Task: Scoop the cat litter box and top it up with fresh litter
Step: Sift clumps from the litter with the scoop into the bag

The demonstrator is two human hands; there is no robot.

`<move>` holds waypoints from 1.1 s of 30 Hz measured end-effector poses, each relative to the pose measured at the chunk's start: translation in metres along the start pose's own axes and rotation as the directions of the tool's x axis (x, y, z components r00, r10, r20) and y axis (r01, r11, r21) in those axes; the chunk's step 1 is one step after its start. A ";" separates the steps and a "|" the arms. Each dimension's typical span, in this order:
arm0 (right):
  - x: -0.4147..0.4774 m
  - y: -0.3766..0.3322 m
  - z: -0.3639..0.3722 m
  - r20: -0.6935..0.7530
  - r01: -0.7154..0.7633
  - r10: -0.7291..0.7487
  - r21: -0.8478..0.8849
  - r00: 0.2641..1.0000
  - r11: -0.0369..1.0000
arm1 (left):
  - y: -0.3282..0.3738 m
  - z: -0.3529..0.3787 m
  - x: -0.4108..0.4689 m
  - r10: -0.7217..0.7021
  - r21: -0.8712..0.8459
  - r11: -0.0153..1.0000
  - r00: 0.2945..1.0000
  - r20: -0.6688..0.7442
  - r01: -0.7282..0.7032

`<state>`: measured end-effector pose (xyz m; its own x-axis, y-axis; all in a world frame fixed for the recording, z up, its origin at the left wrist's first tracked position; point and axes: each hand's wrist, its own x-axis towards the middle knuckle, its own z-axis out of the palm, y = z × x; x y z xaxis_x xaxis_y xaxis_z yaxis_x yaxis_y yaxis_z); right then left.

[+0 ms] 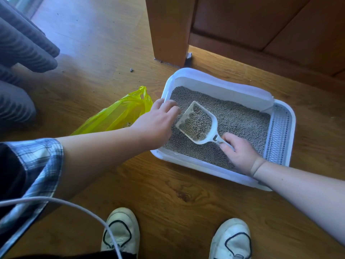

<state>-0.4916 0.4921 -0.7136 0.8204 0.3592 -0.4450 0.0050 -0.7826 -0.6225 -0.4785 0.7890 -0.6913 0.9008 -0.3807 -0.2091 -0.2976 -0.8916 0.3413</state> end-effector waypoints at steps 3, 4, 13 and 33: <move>-0.001 -0.003 -0.001 -0.033 0.010 -0.009 0.028 0.999 1.000 | 0.000 0.000 0.000 -0.013 -0.014 1.000 1.000 0.010 0.013; -0.002 -0.004 -0.001 -0.045 0.009 -0.007 0.047 0.999 0.999 | 0.000 0.000 0.000 -0.015 -0.015 1.000 1.000 0.014 0.016; -0.004 -0.007 -0.004 -0.071 0.022 -0.020 0.018 0.997 1.000 | 0.000 -0.001 -0.001 -0.007 -0.023 1.000 1.000 0.016 0.007; -0.001 -0.008 -0.017 -0.035 -0.195 0.193 -0.245 0.981 0.950 | -0.003 0.003 0.000 -0.004 -0.005 1.000 1.000 0.019 0.004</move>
<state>-0.4828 0.4896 -0.6977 0.8257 0.1834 -0.5334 -0.0153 -0.9380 -0.3463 -0.4790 0.7909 -0.6952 0.8959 -0.3814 -0.2276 -0.2920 -0.8920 0.3450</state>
